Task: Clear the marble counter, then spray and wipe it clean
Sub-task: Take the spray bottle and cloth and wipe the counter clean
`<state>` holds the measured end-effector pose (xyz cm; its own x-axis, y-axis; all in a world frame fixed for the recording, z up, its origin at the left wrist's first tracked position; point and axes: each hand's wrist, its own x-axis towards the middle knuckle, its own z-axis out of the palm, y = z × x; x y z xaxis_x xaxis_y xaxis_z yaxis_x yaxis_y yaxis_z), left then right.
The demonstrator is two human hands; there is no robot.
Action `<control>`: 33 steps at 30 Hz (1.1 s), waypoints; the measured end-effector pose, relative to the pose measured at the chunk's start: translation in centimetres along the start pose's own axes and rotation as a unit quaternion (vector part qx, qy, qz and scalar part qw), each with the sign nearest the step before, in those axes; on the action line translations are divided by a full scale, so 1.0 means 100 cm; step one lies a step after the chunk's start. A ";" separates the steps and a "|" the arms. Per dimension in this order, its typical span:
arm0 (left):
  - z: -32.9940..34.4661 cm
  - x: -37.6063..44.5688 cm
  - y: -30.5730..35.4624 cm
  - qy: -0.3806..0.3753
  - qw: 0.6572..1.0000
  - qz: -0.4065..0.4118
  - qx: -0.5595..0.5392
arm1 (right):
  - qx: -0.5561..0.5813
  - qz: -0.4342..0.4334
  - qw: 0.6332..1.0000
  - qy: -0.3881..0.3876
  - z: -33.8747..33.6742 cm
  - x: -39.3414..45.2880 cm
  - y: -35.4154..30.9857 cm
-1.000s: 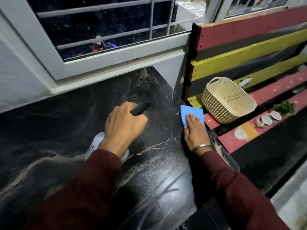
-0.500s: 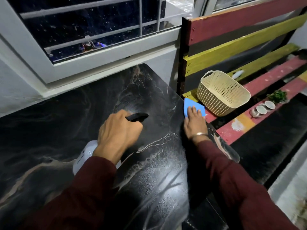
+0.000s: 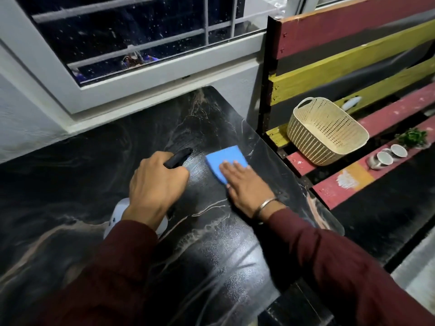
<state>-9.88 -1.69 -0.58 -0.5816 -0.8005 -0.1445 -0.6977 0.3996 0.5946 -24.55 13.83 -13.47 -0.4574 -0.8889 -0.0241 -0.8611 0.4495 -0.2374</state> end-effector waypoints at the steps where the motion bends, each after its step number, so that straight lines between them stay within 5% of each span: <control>1: 0.000 0.000 0.000 0.003 1.000 0.004 -0.002 | -0.004 0.059 0.998 0.006 -0.006 0.005 0.022; 5: 0.007 0.000 0.003 0.011 1.000 0.005 -0.013 | 0.022 0.166 0.985 0.040 -0.009 0.002 0.003; 9: 0.014 0.000 0.011 0.018 0.999 0.011 -0.024 | 0.061 -0.028 0.998 0.018 0.019 -0.041 -0.082; 12: 0.015 -0.001 0.017 0.023 0.999 0.018 -0.019 | 0.064 -0.132 0.989 -0.029 0.016 -0.049 -0.075; 19: 0.011 0.000 0.016 0.020 0.999 0.029 -0.015 | 0.014 0.139 0.990 0.015 -0.012 0.024 0.011; 25: 0.013 -0.007 0.021 0.024 0.999 0.028 -0.031 | 0.006 -0.011 1.000 -0.005 0.003 -0.009 -0.048; 33: -0.013 -0.019 -0.005 0.042 0.998 0.018 -0.037 | 0.011 0.058 0.998 -0.019 0.011 0.031 -0.055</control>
<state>-7.91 -0.94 0.45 -0.5669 -0.8218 -0.0576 -0.6423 0.3971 0.6555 -20.97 8.50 -13.32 -0.5448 -0.8337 -0.0899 -0.7972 0.5482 -0.2529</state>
